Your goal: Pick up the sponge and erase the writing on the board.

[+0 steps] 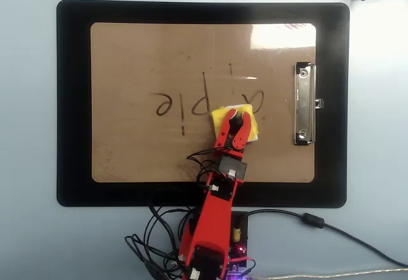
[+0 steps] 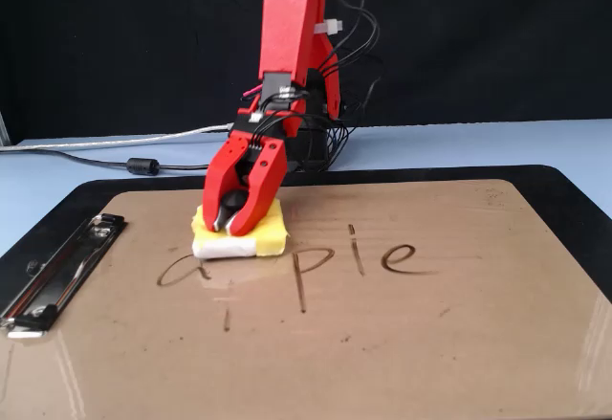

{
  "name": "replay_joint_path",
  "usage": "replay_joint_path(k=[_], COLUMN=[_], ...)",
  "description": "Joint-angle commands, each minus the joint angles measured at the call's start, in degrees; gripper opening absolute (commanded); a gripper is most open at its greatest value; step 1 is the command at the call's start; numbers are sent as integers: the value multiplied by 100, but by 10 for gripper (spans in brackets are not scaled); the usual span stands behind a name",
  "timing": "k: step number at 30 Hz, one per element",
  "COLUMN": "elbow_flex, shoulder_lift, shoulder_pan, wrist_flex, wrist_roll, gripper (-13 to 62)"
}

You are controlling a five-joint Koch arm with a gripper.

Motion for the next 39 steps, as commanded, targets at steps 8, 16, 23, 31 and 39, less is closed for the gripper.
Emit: replay_joint_path(k=[8, 16, 23, 31, 39], elbow_flex=[-4078, -624, -2584, -1011, -2479], shoulder_lift=[-3041, 9, -1811, -659, -2083], shoulder_pan=[387, 747, 686, 606, 114], wrist_flex=[668, 659, 642, 378, 352], wrist_roll=[-26, -26, -35, -62, -527], gripper=[-81, -81, -80, -80, -81])
